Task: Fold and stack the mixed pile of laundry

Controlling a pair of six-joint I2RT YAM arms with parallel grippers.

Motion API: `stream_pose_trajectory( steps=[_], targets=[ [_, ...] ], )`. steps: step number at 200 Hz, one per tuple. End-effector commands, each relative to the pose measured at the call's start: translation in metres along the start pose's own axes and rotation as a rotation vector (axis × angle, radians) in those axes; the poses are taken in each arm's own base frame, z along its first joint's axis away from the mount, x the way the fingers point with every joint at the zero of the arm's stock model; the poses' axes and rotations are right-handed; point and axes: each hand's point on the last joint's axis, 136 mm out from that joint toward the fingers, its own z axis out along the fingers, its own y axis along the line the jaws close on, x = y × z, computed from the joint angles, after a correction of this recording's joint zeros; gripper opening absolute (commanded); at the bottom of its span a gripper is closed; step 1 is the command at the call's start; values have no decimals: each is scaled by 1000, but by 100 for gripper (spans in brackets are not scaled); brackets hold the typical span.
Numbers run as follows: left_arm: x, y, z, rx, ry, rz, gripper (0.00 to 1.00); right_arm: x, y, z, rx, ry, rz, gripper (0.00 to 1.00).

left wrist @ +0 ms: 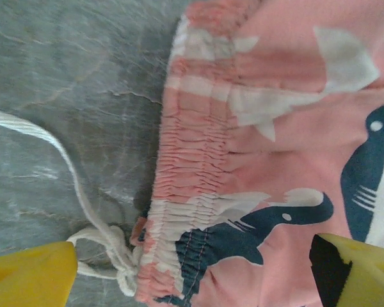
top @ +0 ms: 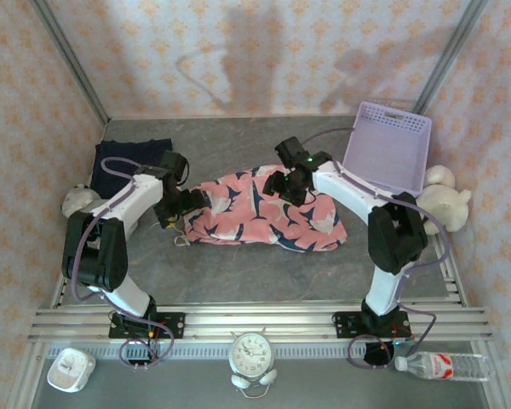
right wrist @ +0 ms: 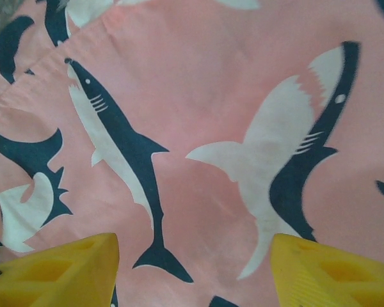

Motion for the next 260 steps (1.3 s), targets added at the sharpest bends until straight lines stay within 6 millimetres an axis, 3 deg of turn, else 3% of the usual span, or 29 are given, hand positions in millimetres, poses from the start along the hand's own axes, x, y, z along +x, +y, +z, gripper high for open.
stream_pose_trajectory(
  steps=[1,21,43,55,72,85,108,129,154,198,218,232,260],
  targets=[
    [-1,-11,19,65,13,49,91,-13,12,-6,-16,-51,10,63],
    [3,-15,41,62,53,62,86,-15,12,-9,-7,-61,1,63],
    [3,-21,60,41,74,85,73,-14,9,-12,5,-66,-7,63],
    [5,-22,72,32,104,80,61,-11,9,-12,-2,-63,-22,63],
    [7,-23,83,25,139,75,33,-3,15,-10,-31,-40,-73,61],
    [5,-20,81,4,133,84,21,6,19,-5,-29,-18,-122,54],
    [-2,-18,65,-38,119,139,0,18,21,15,-8,25,-161,27],
    [-13,-17,37,-83,82,184,0,24,30,37,-28,55,-177,16],
    [-27,-16,-3,-137,9,223,0,23,12,63,69,71,-139,8],
    [-46,-30,-71,-115,-115,238,0,34,5,98,88,144,-98,4],
    [-46,-51,-96,-57,-144,256,0,40,21,111,27,187,-109,2],
    [-43,-70,-110,-43,-174,306,0,46,43,118,-48,227,-124,1],
    [-36,-99,-110,-61,-172,365,0,48,77,120,-147,257,-137,1]
  ],
)
